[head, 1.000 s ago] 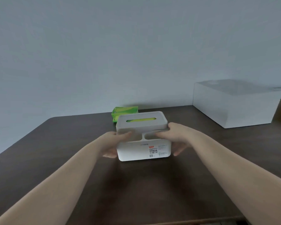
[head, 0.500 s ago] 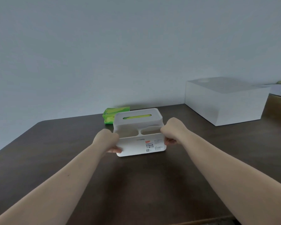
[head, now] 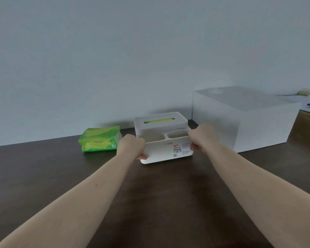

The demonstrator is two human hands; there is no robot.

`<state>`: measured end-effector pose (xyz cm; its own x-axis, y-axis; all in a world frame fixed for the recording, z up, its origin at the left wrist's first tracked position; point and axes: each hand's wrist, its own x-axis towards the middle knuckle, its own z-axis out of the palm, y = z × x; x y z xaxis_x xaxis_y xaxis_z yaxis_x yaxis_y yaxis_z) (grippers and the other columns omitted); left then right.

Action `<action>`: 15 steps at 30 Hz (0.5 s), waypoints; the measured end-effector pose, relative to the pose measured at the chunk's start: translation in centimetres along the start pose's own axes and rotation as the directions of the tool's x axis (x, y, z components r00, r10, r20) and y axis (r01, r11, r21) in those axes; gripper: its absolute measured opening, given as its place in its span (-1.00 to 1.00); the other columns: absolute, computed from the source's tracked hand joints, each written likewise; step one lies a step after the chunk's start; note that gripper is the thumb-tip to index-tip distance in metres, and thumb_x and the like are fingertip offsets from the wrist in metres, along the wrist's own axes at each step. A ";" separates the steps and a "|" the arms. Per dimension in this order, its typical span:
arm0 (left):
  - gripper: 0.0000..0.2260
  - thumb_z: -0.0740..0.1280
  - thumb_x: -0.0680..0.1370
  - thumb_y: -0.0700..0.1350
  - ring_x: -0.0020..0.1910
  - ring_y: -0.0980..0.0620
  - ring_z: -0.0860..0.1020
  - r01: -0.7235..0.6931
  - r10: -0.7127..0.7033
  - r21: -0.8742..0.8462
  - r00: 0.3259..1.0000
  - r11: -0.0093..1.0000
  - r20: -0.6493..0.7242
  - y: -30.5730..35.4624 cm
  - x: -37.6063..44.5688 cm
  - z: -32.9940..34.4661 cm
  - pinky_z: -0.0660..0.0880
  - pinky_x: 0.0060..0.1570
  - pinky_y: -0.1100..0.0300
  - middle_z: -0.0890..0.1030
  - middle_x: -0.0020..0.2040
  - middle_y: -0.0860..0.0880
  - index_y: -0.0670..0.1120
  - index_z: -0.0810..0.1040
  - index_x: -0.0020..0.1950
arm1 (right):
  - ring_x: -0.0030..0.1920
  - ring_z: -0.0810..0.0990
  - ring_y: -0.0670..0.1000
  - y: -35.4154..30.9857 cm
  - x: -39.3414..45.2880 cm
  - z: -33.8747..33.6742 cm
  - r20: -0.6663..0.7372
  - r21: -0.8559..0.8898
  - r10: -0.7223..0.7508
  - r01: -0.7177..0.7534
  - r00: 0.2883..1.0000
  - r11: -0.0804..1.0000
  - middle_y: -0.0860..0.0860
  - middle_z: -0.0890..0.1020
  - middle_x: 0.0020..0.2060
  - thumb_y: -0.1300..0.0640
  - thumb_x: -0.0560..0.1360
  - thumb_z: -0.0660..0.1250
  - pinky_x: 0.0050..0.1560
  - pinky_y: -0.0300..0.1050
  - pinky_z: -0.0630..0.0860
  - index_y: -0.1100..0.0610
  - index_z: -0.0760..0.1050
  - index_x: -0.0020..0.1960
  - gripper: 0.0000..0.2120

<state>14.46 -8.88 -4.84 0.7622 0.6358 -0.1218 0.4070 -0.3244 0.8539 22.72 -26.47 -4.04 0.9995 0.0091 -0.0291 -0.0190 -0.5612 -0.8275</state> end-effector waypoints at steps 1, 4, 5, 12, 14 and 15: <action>-0.77 0.12 0.50 -0.19 -0.26 -0.19 0.65 -0.029 0.029 0.045 1.000 0.999 0.004 0.8 0.6 0.9 0.53 -0.23 0.16 0.47 -0.75 0.00 -0.14 0.33 -0.36 | -0.48 0.58 0.21 0.2 1.1 -0.2 -0.023 0.032 0.019 -0.018 1.000 0.999 0.23 0.57 -0.51 0.30 0.39 0.15 -0.34 -0.07 0.53 0.28 0.43 -0.30 -0.87; -0.78 0.07 0.47 -0.22 -0.43 -0.10 0.56 -0.044 0.043 0.049 0.999 0.998 0.011 2.6 2.8 3.1 0.42 -0.31 0.17 0.48 -0.73 -0.04 -0.14 0.30 -0.39 | -0.34 0.70 0.29 0.8 4.1 -0.6 -0.059 0.080 0.044 -0.039 0.997 0.996 0.21 0.57 -0.52 0.29 0.39 0.19 -0.18 0.09 0.68 0.28 0.46 -0.29 -0.87; -0.78 0.08 0.47 -0.23 -0.46 -0.06 0.52 -0.065 0.065 0.077 0.998 0.995 0.005 3.0 3.8 3.7 0.41 -0.35 0.18 0.49 -0.71 -0.05 -0.13 0.30 -0.39 | -0.32 0.71 0.29 0.9 5.0 -0.7 -0.064 0.088 0.049 -0.044 0.997 0.995 0.20 0.57 -0.51 0.27 0.41 0.20 -0.13 0.17 0.68 0.27 0.47 -0.29 -0.86; -0.82 0.09 0.46 -0.23 -0.47 -0.03 0.47 -0.126 0.126 0.146 0.992 0.981 0.004 5.3 7.8 6.8 0.29 -0.44 0.21 0.43 -0.77 0.01 -0.16 0.33 -0.35 | -0.52 0.61 0.10 0.0 8.7 -1.4 -0.127 0.072 0.031 -0.022 0.991 0.997 0.15 0.58 -0.45 0.21 0.50 0.14 -0.43 -0.14 0.48 0.21 0.41 -0.30 -0.78; -0.81 0.08 0.47 -0.22 -0.46 -0.04 0.47 -0.159 0.161 0.157 0.987 0.975 -0.002 5.6 8.5 7.7 0.30 -0.44 0.21 0.43 -0.77 0.00 -0.16 0.31 -0.35 | -0.34 0.68 0.20 0.0 9.8 -1.2 -0.135 0.093 0.035 -0.023 0.990 0.995 0.17 0.57 -0.42 0.25 0.51 0.15 -0.34 -0.05 0.57 0.21 0.39 -0.32 -0.78; -0.81 0.09 0.47 -0.21 -0.45 -0.04 0.47 -0.176 0.179 0.160 0.984 0.971 -0.004 5.7 8.9 8.2 0.30 -0.43 0.22 0.43 -0.77 0.00 -0.15 0.31 -0.35 | -0.27 0.70 0.22 0.1 10.2 -1.1 -0.150 0.089 0.036 -0.023 0.988 0.996 0.17 0.56 -0.42 0.26 0.51 0.15 -0.27 0.00 0.60 0.21 0.38 -0.33 -0.76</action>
<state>27.68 -10.77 -5.25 0.8206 0.5704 0.0354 0.3417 -0.5393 0.7696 32.95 -27.30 -3.81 0.9905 -0.1352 0.0252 -0.0441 -0.4854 -0.8732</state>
